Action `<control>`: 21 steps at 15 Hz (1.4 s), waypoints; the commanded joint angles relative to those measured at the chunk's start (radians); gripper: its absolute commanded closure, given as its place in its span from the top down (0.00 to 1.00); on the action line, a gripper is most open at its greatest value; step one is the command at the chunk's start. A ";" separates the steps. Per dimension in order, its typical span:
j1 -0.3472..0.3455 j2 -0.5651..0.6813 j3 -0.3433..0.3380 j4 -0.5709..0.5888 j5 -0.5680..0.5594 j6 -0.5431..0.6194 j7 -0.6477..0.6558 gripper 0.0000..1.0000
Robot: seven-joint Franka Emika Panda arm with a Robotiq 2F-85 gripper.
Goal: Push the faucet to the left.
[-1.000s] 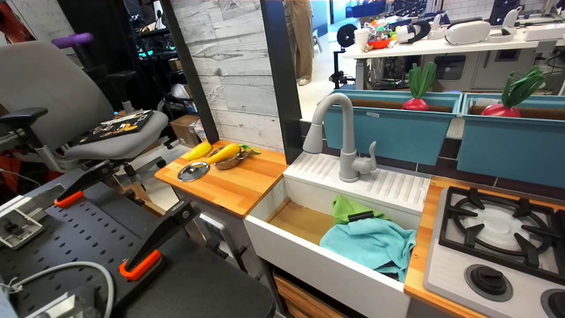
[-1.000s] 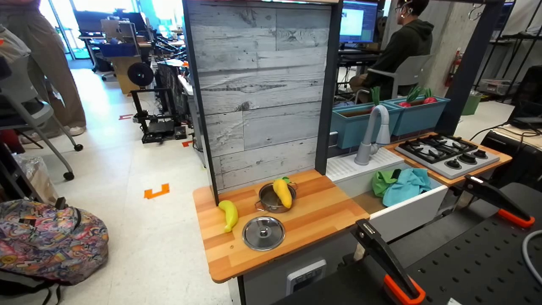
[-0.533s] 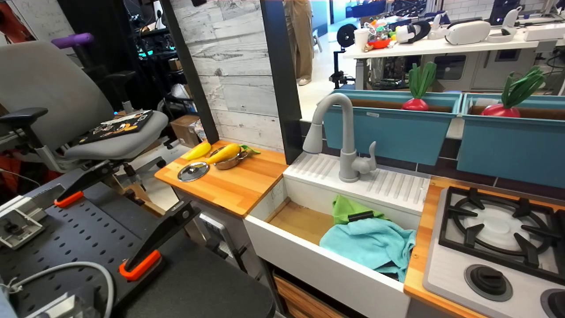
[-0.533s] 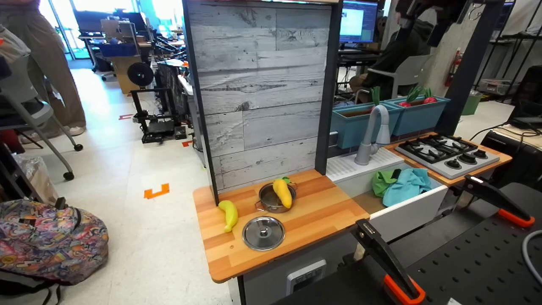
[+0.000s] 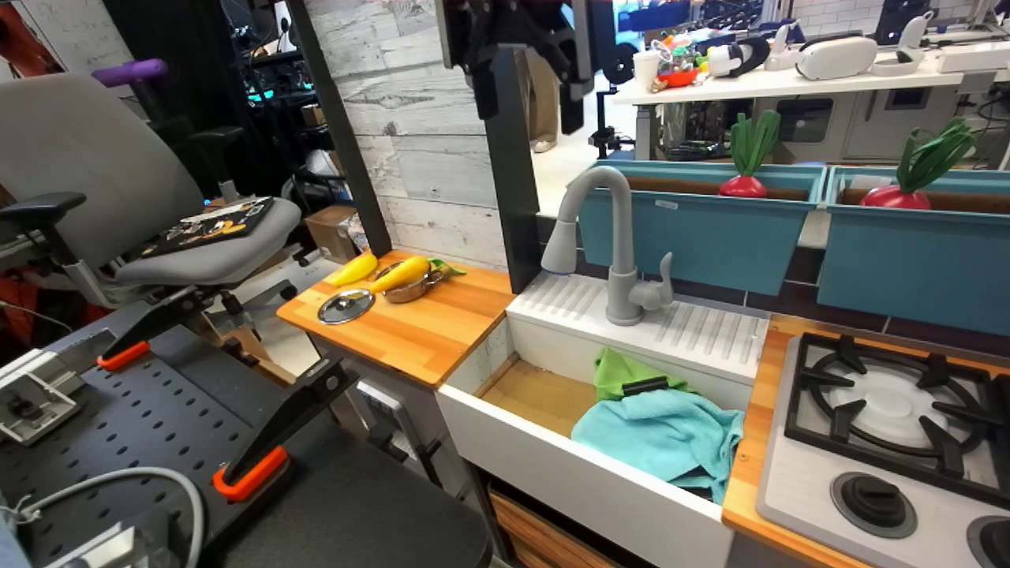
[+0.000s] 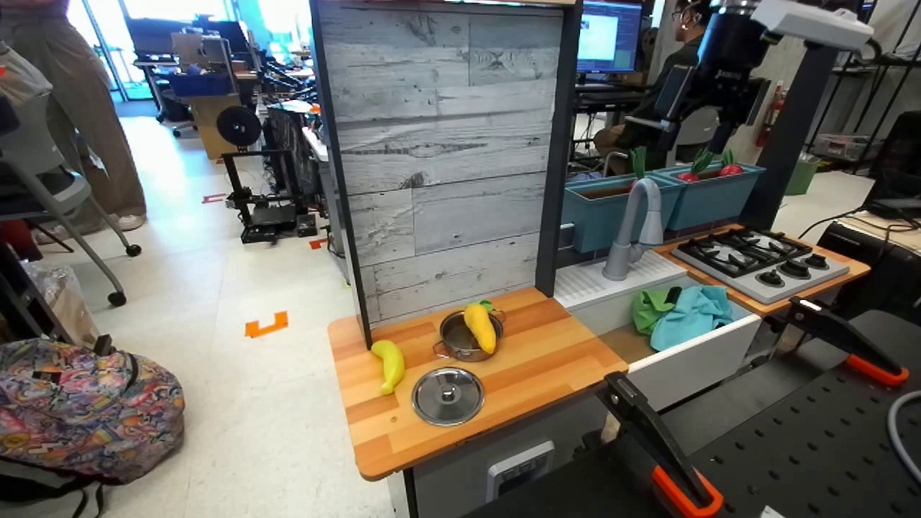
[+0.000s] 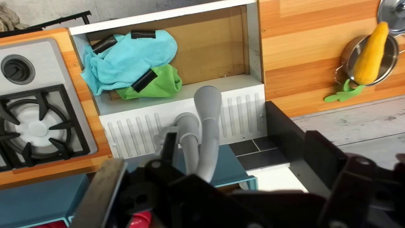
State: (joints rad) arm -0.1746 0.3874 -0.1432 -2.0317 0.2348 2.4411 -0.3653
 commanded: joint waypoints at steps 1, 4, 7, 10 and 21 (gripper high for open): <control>-0.071 0.131 0.044 0.107 0.013 0.031 0.012 1.00; -0.096 0.198 0.056 0.138 -0.001 0.071 0.045 1.00; -0.100 0.246 0.067 0.163 -0.009 0.101 0.083 1.00; -0.094 0.276 0.080 0.182 -0.014 0.120 0.114 1.00; -0.089 0.283 0.111 0.175 -0.002 0.119 0.203 0.16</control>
State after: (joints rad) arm -0.2564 0.6841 -0.0472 -1.8411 0.2327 2.5544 -0.1912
